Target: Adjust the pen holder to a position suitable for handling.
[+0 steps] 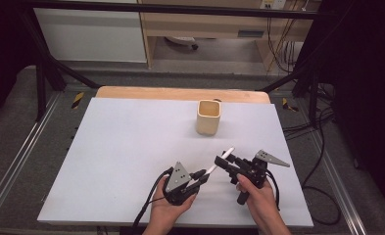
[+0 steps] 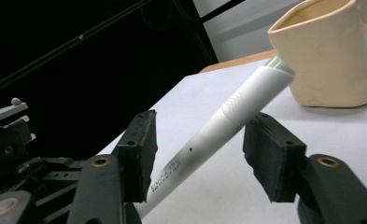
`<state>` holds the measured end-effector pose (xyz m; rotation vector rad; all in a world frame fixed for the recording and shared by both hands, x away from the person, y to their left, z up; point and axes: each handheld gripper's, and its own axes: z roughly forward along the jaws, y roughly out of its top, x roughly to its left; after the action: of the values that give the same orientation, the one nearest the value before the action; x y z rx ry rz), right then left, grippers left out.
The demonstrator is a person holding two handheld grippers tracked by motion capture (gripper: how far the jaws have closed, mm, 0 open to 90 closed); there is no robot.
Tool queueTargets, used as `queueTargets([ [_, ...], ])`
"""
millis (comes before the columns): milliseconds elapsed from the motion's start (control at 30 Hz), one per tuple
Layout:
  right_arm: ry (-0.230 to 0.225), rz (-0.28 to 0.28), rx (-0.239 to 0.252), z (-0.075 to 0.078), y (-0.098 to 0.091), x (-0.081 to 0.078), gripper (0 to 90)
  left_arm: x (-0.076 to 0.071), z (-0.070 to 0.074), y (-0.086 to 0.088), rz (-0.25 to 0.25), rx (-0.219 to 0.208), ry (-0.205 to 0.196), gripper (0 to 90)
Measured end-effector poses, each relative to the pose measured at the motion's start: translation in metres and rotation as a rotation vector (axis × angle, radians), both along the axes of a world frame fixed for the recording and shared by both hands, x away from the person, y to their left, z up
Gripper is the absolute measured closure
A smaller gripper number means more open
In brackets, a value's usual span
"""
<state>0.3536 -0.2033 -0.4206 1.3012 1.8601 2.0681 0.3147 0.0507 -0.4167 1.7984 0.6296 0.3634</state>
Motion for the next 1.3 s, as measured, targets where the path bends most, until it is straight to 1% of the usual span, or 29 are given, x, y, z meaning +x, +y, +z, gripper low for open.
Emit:
queueTargets([
  [100,0.0,0.011,0.019,-0.001,-0.001,0.0,51.7,0.0,-0.001,-0.001,-0.005,0.003,0.001,79.5],
  [133,0.003,0.015,0.028,-0.001,-0.002,0.001,55.2,0.0,-0.001,-0.001,-0.006,0.003,0.0,79.6],
  [167,0.003,0.015,0.028,-0.001,-0.002,0.001,55.2,0.0,-0.001,-0.001,-0.007,0.005,-0.001,79.6],
  [233,0.003,0.02,0.039,-0.002,-0.002,0.001,58.6,0.0,-0.001,-0.001,-0.008,0.007,-0.002,79.5],
  [267,-0.001,0.022,0.042,-0.002,-0.003,0.001,60.6,0.0,-0.001,-0.001,-0.008,0.008,-0.003,79.5],
  [300,0.0,0.027,0.05,-0.001,-0.003,0.001,64.5,0.0,-0.001,-0.001,-0.009,0.008,-0.002,79.5],
  [467,-0.012,0.043,0.061,-0.001,-0.003,0.0,70.6,0.0,-0.003,-0.003,-0.013,0.02,0.0,79.5],
  [600,-0.016,0.053,0.067,0.0,-0.003,0.0,72.9,0.001,-0.005,-0.004,-0.014,0.036,0.0,79.5],
  [633,-0.022,0.064,0.066,0.0,-0.002,-0.001,74.3,0.001,-0.006,-0.004,-0.014,0.041,-0.002,79.5],
  [733,-0.029,0.075,0.064,0.001,-0.001,-0.001,76.2,0.002,-0.008,-0.006,-0.02,0.051,0.005,79.5],
  [867,-0.037,0.093,0.063,0.003,0.001,-0.003,77.6,0.002,-0.009,-0.006,-0.023,0.055,0.006,79.5],
  [967,-0.04,0.096,0.062,0.003,0.002,-0.003,77.9,0.003,-0.01,-0.007,-0.026,0.055,0.008,79.5],
  [1100,-0.053,0.103,0.048,0.004,0.003,-0.003,78.1,0.004,-0.011,-0.007,-0.031,0.054,0.013,79.4],
  [1233,-0.06,0.104,0.042,0.004,0.004,-0.004,78.2,0.004,-0.011,-0.007,-0.032,0.046,0.026,79.3],
  [1300,-0.057,0.106,0.035,0.004,0.004,-0.004,78.2,0.003,-0.012,-0.008,-0.026,0.051,0.036,79.1],
])
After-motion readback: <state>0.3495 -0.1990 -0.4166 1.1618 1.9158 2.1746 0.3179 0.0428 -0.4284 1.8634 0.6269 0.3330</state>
